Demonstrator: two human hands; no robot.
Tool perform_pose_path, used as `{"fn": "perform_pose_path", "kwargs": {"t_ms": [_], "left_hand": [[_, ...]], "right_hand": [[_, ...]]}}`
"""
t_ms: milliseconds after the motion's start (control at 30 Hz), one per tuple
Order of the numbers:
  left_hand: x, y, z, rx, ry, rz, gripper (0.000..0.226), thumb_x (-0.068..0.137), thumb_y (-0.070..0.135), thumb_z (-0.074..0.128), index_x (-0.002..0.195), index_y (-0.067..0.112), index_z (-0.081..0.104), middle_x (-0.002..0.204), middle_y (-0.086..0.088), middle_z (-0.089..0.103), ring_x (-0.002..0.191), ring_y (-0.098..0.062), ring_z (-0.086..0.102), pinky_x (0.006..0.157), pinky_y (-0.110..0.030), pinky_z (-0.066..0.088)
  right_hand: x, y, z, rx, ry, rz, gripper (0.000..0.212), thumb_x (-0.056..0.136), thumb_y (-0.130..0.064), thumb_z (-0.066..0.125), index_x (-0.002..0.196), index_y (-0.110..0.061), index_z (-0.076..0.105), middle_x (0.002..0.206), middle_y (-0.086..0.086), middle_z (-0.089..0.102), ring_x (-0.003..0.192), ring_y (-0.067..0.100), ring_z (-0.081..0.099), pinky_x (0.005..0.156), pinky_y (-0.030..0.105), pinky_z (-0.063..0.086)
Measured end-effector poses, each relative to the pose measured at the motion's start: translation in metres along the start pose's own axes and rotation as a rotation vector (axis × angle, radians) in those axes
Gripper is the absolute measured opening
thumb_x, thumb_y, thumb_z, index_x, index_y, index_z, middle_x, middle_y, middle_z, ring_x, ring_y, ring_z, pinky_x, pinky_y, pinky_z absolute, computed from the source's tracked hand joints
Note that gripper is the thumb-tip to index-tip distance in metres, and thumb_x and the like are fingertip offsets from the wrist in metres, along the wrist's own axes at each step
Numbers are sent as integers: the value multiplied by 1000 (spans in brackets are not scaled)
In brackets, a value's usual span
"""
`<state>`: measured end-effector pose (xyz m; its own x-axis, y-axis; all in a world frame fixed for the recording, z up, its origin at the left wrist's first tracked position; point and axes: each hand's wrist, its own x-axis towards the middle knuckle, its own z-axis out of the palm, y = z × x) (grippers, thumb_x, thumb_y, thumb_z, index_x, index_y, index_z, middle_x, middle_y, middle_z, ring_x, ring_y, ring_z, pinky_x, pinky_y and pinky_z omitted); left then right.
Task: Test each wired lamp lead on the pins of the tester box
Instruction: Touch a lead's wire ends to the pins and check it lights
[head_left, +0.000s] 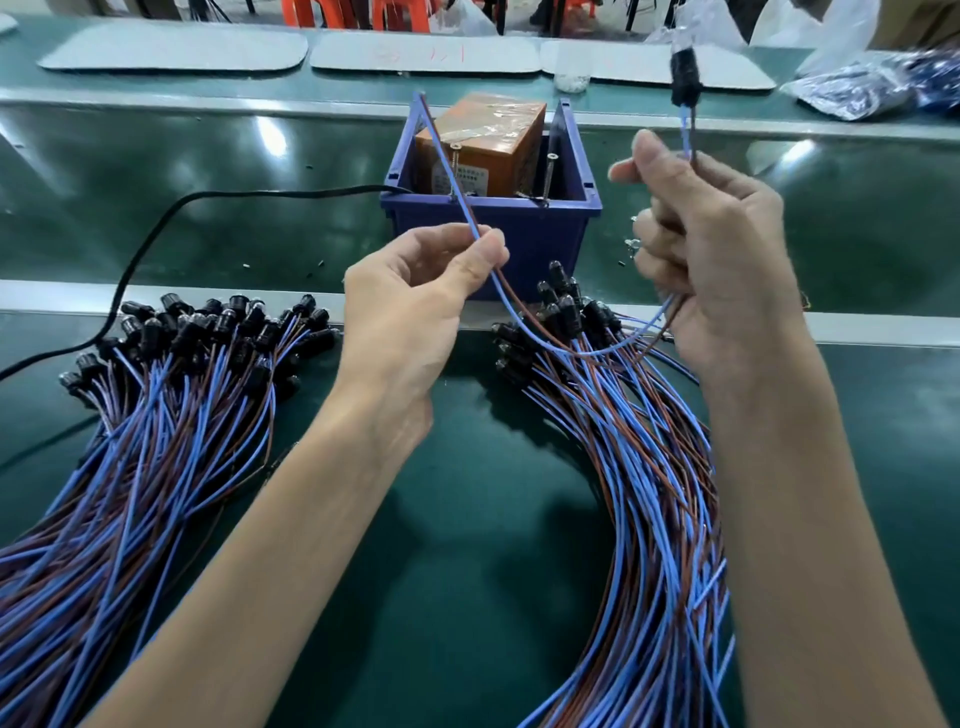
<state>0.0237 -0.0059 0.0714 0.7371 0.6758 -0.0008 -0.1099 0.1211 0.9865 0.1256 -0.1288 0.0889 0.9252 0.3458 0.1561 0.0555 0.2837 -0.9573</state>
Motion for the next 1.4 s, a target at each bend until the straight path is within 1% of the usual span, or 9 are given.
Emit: {"fn": "perform_pose_path", "kwargs": {"t_ms": [133,233,367,567,767,900,1033,1233,1400], "left_hand": [[1,-2,-2,56,-74,-26,10,84,17,71,77,19,63,66,10,71,46,8,53,47,-3,35],[1,-2,-3,65,-146,-40,11,84,14,71,75,16,64,64,9,71,48,6,56,46,-1,35],[1,-3,-3,90,-175,-47,10,82,16,72,74,17,66,65,9,72,52,8,59,47,0,35],[4,-6,-3,132,-186,-31,10,82,17,72,74,19,67,62,11,71,52,9,58,47,0,35],[6,-9,-6,147,-169,-9,10,82,17,72,74,18,68,60,12,69,53,9,58,48,0,36],[8,-10,-7,166,-145,39,11,84,17,71,73,17,68,57,15,67,52,10,56,49,0,35],[14,-11,-12,211,-77,78,15,87,20,69,72,20,64,62,14,69,55,9,55,50,-2,35],[24,-15,-21,233,49,113,10,87,21,70,82,22,61,60,11,70,64,4,64,59,-1,38],[29,-21,-27,316,92,130,8,86,28,70,83,27,63,61,13,70,68,3,64,62,0,38]], "right_hand": [[1,2,-1,-14,-82,45,50,96,-31,55,49,-17,61,42,-7,23,36,5,18,34,16,16],[1,4,0,-49,-176,92,63,102,-45,34,59,-15,70,50,-2,30,39,6,28,36,16,19],[0,12,6,-175,-228,138,49,99,-46,42,84,-15,77,66,-5,53,44,4,36,39,14,21],[-4,21,17,-243,-281,114,12,86,-23,70,77,-18,76,64,1,56,44,6,36,42,12,30],[-5,23,19,-183,-283,118,12,87,-10,68,75,-10,70,62,-4,68,40,2,49,42,9,38],[-7,21,21,-137,-295,161,17,92,-8,60,76,-4,61,64,2,71,41,7,59,39,9,39],[-6,19,21,-114,-261,192,19,98,-11,52,80,-6,54,65,4,72,39,8,59,38,10,39],[0,20,11,-142,-70,119,8,94,-12,59,87,-12,56,54,-2,62,37,5,36,39,12,30],[4,23,5,-134,79,144,7,93,-10,60,87,-11,57,49,-4,53,35,2,31,36,13,24]]}}
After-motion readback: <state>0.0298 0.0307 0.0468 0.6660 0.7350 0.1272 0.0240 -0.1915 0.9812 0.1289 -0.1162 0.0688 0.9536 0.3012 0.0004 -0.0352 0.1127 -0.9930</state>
